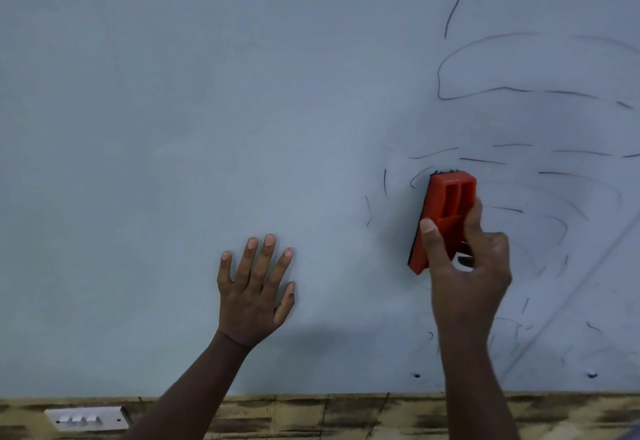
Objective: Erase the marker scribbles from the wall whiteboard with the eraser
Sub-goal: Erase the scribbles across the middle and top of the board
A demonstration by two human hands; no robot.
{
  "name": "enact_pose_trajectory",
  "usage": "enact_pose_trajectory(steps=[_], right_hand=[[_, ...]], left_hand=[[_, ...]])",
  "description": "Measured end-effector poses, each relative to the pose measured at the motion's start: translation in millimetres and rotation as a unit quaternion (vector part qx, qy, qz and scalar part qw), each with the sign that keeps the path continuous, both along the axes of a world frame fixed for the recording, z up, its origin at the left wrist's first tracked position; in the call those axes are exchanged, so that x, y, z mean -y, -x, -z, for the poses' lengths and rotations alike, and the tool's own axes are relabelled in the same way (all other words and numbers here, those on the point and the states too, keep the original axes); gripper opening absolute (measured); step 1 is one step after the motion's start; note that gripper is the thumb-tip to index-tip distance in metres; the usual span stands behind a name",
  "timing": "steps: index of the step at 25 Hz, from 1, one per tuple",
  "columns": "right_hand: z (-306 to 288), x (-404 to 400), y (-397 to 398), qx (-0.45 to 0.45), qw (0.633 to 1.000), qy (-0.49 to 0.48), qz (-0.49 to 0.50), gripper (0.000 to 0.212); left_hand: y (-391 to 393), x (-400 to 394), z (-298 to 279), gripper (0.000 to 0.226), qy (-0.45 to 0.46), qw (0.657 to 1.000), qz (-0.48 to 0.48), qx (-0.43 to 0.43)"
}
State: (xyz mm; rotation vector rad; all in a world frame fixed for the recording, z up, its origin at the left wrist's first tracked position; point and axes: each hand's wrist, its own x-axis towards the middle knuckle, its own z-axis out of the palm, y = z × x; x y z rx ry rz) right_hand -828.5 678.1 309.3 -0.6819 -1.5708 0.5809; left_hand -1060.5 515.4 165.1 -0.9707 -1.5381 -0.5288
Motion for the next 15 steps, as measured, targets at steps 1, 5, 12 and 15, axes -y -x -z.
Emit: enact_pose_trajectory(steps=[1, 5, 12, 15], right_hand=[[5.0, 7.7, 5.3, 0.019, 1.000, -0.019, 0.014, 0.076], [46.3, 56.7, 36.2, 0.125, 0.989, -0.082, -0.005, 0.074], [34.2, 59.7, 43.0, 0.172, 0.968, -0.181, -0.006, 0.077], [-6.0, 16.0, 19.7, 0.057, 0.994, -0.094, 0.020, 0.077]], left_hand=[[0.1, -0.3, 0.1, 0.070, 0.000, 1.000, -0.002, -0.001], [1.1, -0.7, 2.9, 0.072, 0.002, 1.000, -0.004, -0.003], [0.5, -1.2, 1.5, 0.072, 0.007, 1.000, -0.012, 0.011], [-7.8, 1.2, -2.8, 0.071, 0.002, 1.000, -0.003, 0.027]])
